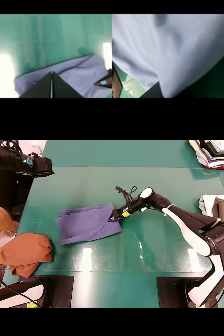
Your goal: Fold the shirts.
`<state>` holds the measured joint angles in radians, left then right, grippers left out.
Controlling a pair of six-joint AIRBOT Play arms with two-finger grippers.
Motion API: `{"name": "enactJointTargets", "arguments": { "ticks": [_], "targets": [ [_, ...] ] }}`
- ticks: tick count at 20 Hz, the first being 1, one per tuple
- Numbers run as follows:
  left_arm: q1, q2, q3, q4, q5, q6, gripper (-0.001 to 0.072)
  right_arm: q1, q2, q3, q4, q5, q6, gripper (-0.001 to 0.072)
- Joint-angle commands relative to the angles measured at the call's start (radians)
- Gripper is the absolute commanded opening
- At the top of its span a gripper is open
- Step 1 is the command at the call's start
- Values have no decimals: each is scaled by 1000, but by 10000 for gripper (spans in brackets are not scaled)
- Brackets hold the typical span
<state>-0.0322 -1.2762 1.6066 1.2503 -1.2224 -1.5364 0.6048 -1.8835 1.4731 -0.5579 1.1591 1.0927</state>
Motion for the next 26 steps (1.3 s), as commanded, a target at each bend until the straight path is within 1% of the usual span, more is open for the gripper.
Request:
{"name": "enactJointTargets", "arguments": {
  "ticks": [1,2,3,5,7,10,14,19,22,24,26],
  "targets": [
    [-29,0,0,-43,13,0,22,-29,2,68,6,28,-2,15],
    [-55,0,0,-43,17,0,22,-61,26,71,3,27,-1,16],
    [-85,0,0,-43,23,0,22,-100,56,71,-24,26,23,16],
    [-153,0,0,-44,42,-1,22,-200,132,71,-133,29,81,16],
    [-227,0,0,-44,70,0,22,-328,216,71,-227,42,90,16],
    [-330,0,0,-43,142,0,23,-557,328,71,-288,57,94,16],
    [-416,0,0,-43,223,-1,23,-872,416,71,-291,45,94,16],
    [-435,0,0,-54,226,-1,23,-1197,417,71,-272,21,94,16],
    [-435,0,0,-54,227,-1,23,-1292,400,71,-271,17,94,15],
    [-435,0,0,-53,228,-1,23,-1316,398,80,-251,10,94,16],
    [-435,-1,0,-54,228,-1,23,-1318,398,141,-231,14,93,15]
  ]
}}
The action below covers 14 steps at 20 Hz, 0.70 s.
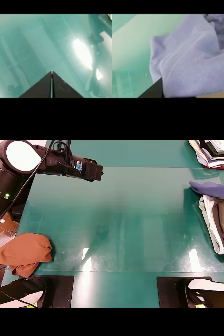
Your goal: Fold the shirts.
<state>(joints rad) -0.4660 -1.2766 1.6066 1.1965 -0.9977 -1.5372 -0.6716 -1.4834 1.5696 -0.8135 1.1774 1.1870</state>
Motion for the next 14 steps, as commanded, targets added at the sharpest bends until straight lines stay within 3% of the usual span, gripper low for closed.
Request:
{"name": "enactJointTargets", "arguments": {
  "ticks": [1,5,9,14],
  "targets": [
    [-2,-2,0,0,2,0,23,-40,-2,89,40,2,-1,15],
    [-2,-15,0,1,-7,1,23,-42,-2,276,52,89,2,15],
    [-2,-16,0,0,-13,1,23,-92,2,325,45,226,37,16],
    [-2,-16,0,0,-35,9,23,-156,56,270,-192,366,78,16]
  ]
}}
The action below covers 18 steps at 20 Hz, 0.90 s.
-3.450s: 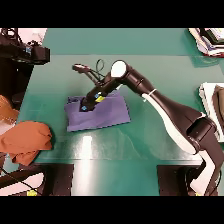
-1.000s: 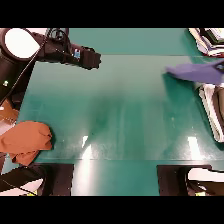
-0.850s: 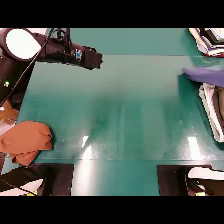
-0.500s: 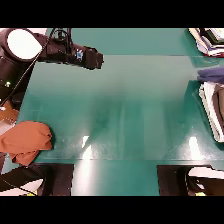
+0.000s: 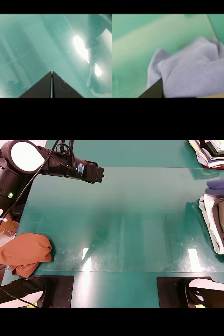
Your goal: Fold the shirts.
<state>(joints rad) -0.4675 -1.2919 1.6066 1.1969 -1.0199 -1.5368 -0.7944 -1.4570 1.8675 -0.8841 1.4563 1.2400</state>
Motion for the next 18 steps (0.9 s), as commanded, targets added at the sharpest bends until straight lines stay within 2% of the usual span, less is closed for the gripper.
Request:
{"name": "enactJointTargets", "arguments": {
  "ticks": [1,7,8,10,12,14,18],
  "targets": [
    [0,0,0,0,-15,20,23,-50,58,-85,-149,90,27,16],
    [0,0,0,0,-21,27,23,-151,238,-449,-352,98,35,29],
    [0,0,0,0,-21,27,23,-172,259,-488,-377,94,36,120],
    [0,0,0,0,-21,28,23,-221,294,-554,-396,85,35,368],
    [0,0,0,0,-21,38,23,-264,315,-592,-393,76,35,503],
    [0,0,0,-1,-24,46,23,-280,322,-593,-380,70,36,560],
    [0,0,0,-1,-24,45,23,-214,321,-505,-94,0,35,558]
  ]
}}
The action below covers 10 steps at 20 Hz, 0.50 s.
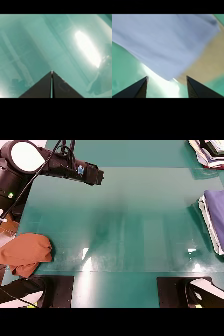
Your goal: Fold the shirts.
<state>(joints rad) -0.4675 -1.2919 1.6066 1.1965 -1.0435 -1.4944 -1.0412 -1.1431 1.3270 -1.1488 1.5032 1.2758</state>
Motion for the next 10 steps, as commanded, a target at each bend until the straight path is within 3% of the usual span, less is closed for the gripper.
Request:
{"name": "enactJointTargets", "arguments": {
  "ticks": [1,4,9,10],
  "targets": [
    [0,0,0,0,3,3,23,80,7,64,237,-57,0,557],
    [0,0,0,0,2,3,23,291,7,134,358,-64,0,556],
    [0,0,0,0,25,3,23,697,7,168,360,-126,-2,548],
    [0,0,0,0,34,3,23,762,6,168,359,-140,-2,486]
  ]
}}
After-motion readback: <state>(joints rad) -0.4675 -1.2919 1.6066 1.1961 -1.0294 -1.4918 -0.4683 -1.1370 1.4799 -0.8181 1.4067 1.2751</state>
